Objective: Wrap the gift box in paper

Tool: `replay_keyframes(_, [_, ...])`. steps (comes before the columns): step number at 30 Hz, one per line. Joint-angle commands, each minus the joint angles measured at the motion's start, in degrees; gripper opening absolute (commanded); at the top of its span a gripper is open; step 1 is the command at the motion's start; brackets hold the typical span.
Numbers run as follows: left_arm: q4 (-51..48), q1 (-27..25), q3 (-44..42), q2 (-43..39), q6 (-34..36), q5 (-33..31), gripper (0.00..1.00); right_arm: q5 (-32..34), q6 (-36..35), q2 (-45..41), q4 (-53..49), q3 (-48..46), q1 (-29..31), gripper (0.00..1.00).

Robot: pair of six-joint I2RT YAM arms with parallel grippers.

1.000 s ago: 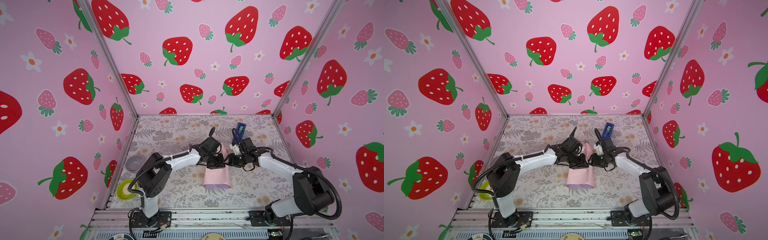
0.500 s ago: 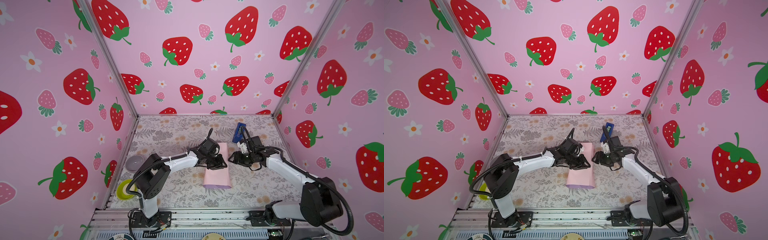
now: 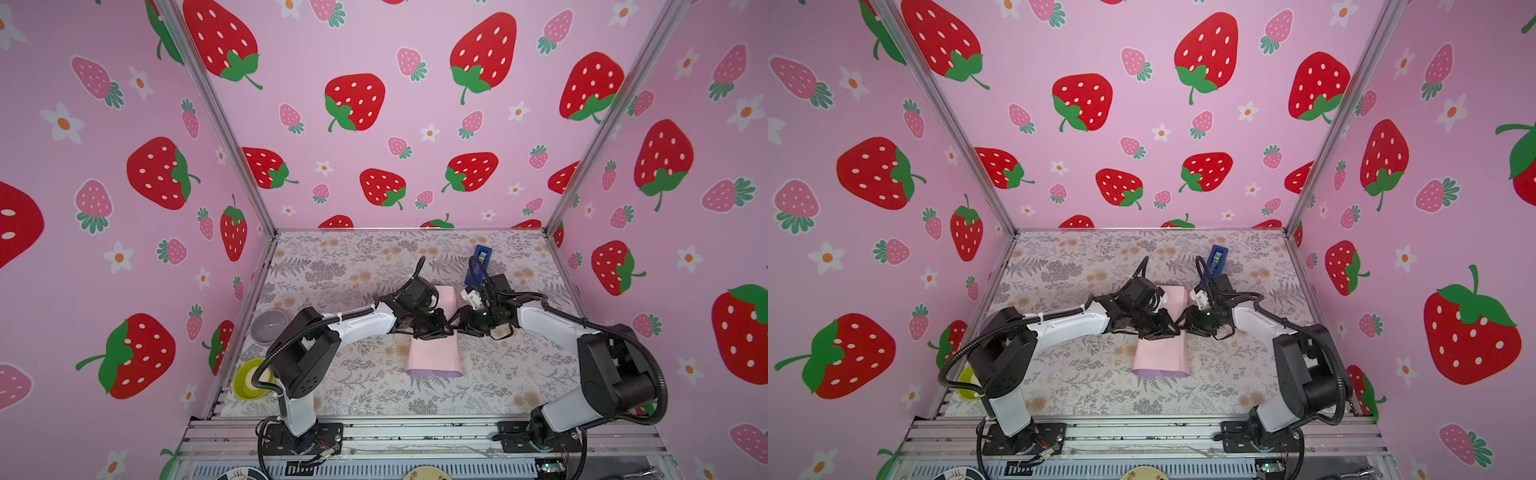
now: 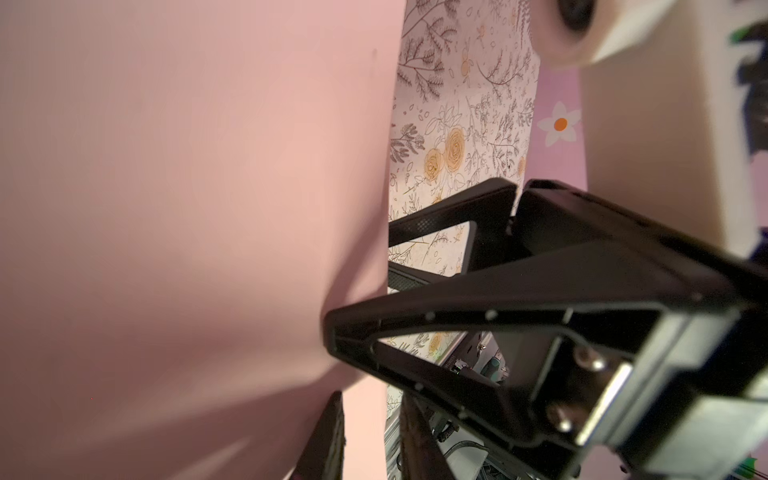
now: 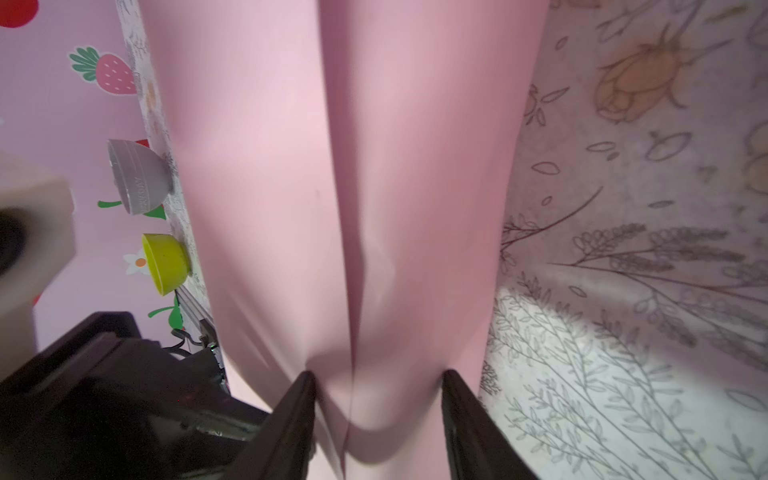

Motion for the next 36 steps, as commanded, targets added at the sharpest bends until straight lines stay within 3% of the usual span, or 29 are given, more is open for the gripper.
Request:
replay_keyframes(1, [-8.86,0.18,1.43,-2.22,0.03,-2.81,0.28,4.77,-1.82,1.15,-2.65,-1.87,0.19,0.43])
replay_keyframes(9, [-27.18,4.00,8.36,-11.96,6.71,-17.74,0.44,4.81,-2.15,0.99,-2.55,-2.61,0.19,0.39])
replay_keyframes(14, [-25.42,9.39,2.48,-12.12,7.85,-12.90,0.51,3.87,-1.75,1.00,-1.94,-3.13,0.18,0.37])
replay_keyframes(21, [-14.86,9.95,-2.29,-7.37,6.48,-4.20,0.54,0.64,2.59,-0.43,2.51,-5.78,0.77,0.33])
replay_keyframes(25, [-13.09,10.21,-3.01,-6.49,6.10,-3.34,0.53,-0.21,8.45,-2.23,7.57,-7.90,2.93,0.33])
replay_keyframes(29, [-18.46,11.29,-1.69,-7.20,9.66,-5.61,0.52,0.40,15.76,-2.72,13.36,-9.01,7.04,0.33])
replay_keyframes(36, [-27.21,16.60,-0.36,-8.78,18.30,-5.84,0.52,7.46,34.15,-2.91,27.81,-12.00,16.32,0.33])
